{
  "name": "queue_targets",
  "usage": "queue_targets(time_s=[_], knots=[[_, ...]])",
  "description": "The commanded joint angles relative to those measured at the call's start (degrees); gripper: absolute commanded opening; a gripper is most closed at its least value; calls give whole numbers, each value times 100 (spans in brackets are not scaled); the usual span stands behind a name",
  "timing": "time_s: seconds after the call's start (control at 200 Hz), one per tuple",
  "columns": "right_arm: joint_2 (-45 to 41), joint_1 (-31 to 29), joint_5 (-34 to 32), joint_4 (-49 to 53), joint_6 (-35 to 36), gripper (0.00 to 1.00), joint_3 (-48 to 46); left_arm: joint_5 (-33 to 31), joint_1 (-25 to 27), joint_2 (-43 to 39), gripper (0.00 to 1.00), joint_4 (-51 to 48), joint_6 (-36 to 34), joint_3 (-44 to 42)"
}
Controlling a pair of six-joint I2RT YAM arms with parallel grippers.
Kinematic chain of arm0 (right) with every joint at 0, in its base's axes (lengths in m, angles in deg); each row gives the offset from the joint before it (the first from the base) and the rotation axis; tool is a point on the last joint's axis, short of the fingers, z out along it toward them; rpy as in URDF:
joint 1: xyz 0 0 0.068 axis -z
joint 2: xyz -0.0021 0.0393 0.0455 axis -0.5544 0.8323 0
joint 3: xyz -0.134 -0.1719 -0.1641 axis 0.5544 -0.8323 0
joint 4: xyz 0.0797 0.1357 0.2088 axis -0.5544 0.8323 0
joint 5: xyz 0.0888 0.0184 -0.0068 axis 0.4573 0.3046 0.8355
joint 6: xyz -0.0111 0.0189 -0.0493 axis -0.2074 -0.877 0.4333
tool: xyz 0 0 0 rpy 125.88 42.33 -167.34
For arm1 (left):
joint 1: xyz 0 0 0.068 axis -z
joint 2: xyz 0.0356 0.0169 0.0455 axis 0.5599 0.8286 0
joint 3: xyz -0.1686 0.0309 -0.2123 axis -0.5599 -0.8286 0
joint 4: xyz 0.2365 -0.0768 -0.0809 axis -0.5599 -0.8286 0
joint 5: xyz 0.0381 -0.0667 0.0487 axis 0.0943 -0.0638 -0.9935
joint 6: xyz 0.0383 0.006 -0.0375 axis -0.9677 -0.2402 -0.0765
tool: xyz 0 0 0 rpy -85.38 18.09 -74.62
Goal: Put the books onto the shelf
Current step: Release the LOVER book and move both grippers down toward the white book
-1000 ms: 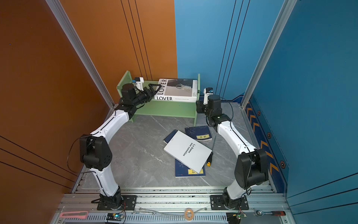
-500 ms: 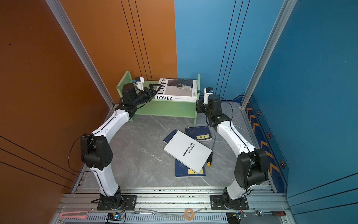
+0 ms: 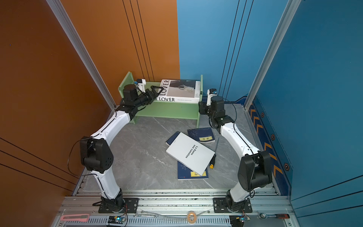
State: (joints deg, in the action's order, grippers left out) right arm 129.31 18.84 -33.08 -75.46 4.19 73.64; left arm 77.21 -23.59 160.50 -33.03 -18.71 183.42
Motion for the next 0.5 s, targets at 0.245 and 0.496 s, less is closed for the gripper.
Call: queue_targets(time_s=[0.245, 0.496], knots=[[-1405, -80, -457, 742, -523, 82, -1023, 92, -81, -1861, 98, -241, -667, -1634], [-1974, -466, -917, 1089, -1021, 93, -2032, -250, 611, -3593, 98, -735, -690, -3611]])
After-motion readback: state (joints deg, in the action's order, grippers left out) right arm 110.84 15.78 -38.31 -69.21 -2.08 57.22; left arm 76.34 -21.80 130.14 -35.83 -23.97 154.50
